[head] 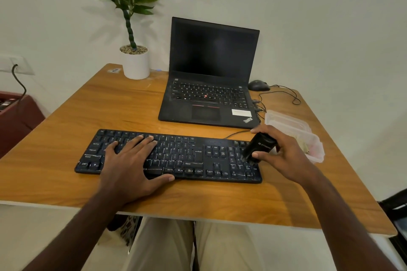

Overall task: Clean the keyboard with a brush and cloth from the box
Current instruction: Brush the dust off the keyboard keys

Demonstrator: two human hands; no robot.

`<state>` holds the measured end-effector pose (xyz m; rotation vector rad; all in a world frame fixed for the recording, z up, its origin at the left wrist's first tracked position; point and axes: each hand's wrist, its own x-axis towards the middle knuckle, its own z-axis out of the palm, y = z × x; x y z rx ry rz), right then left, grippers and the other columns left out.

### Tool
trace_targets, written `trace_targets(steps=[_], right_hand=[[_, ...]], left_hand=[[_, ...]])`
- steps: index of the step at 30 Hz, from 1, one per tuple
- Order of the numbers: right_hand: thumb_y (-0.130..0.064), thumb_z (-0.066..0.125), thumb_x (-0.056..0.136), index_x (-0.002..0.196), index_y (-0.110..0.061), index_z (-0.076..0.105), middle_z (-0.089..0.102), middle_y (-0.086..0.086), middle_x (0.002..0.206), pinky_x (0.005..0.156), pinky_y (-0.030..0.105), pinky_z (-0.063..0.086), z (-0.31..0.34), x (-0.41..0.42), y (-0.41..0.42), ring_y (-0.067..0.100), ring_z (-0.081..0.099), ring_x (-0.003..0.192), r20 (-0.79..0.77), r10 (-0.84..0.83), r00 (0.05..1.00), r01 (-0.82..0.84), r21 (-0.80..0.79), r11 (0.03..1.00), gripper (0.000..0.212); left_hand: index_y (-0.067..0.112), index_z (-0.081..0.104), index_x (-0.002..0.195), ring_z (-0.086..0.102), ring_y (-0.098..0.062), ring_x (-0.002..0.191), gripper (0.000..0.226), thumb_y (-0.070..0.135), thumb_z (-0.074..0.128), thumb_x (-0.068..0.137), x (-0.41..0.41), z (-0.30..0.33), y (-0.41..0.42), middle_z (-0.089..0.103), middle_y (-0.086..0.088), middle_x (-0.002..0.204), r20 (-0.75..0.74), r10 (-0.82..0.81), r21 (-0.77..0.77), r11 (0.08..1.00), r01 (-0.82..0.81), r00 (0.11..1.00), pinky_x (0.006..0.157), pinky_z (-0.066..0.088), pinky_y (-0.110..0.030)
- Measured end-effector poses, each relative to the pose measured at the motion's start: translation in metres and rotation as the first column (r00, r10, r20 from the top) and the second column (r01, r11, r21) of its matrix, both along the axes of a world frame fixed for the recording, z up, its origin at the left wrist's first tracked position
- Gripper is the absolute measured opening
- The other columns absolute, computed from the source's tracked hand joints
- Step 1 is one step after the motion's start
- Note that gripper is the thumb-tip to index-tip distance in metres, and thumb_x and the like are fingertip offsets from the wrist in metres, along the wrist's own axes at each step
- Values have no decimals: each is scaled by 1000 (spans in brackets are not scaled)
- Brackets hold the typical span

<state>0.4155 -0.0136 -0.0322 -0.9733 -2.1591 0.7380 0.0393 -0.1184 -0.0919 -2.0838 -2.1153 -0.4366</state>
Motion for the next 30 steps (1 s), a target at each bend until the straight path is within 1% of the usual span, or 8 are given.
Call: trace_targets(steps=[3, 6, 10, 13, 18, 22, 26, 30], right_hand=[[-4, 80, 83, 123, -33, 60, 59, -21, 120, 80, 16, 51, 2, -10, -1, 10, 61, 110, -2, 36, 999, -36, -45, 998, 53], [-6, 79, 84, 121, -43, 58, 61, -15, 117, 74, 15, 52, 1, -31, -2, 5, 63, 104, -11, 45, 999, -46, -68, 997, 57], [-6, 79, 84, 122, -34, 59, 60, -8, 122, 75, 15, 52, -1, -51, -5, 7, 61, 107, -73, 43, 996, -47, -51, 998, 52], [-10, 77, 87, 126, -33, 58, 63, -9, 119, 79, 17, 53, 6, -43, -3, 9, 64, 106, 49, 94, 994, -90, -65, 994, 49], [-10, 77, 87, 124, -50, 55, 60, -19, 127, 87, 23, 53, 31, -6, 11, 2, 58, 116, 273, 114, 955, -88, -103, 991, 59], [-8, 78, 85, 125, -41, 58, 60, -19, 125, 86, 23, 54, 28, -7, 9, 9, 60, 116, 163, 119, 979, -98, -133, 986, 55], [-12, 77, 87, 124, -41, 58, 61, -9, 123, 81, 27, 58, 12, -44, 4, 13, 62, 110, 97, 108, 989, -95, -123, 988, 51], [-14, 77, 88, 125, -40, 57, 60, -15, 122, 82, 27, 59, 13, -56, 5, 10, 62, 109, 71, 116, 991, -109, -100, 989, 50]], left_hand=[[21, 54, 141, 43, -18, 139, 109, 99, 30, 68, 0, 0, 1, 52, 3, 148, -4, -3, -7, 1000, 3, 1000, 113, 23, -60], [21, 54, 140, 43, -19, 139, 109, 99, 31, 68, 0, 0, 0, 52, 2, 147, -8, 0, -8, 1000, 0, 1000, 112, 23, -60], [21, 56, 139, 44, -18, 139, 108, 98, 32, 68, 0, -1, 0, 53, 2, 147, 2, -2, -1, 1000, 2, 1000, 112, 24, -59], [21, 56, 139, 44, -18, 139, 107, 98, 32, 69, 0, -2, 0, 53, 2, 147, 4, -2, 1, 1000, 2, 1000, 112, 24, -59], [21, 55, 140, 44, -18, 139, 109, 99, 30, 68, -1, -2, 1, 52, 2, 147, 5, -4, 2, 1000, 4, 1000, 113, 23, -59], [21, 54, 141, 43, -18, 140, 110, 99, 28, 68, 0, -1, 2, 52, 3, 148, -1, 5, -5, 1000, -5, 1000, 113, 23, -59], [21, 55, 140, 43, -18, 140, 110, 99, 28, 68, 0, -1, 1, 52, 3, 147, 2, 8, -10, 1000, -8, 1000, 113, 23, -59], [22, 55, 141, 43, -18, 140, 110, 99, 27, 68, -1, 0, 0, 52, 3, 148, 1, 9, -20, 1000, -9, 1000, 113, 24, -60]])
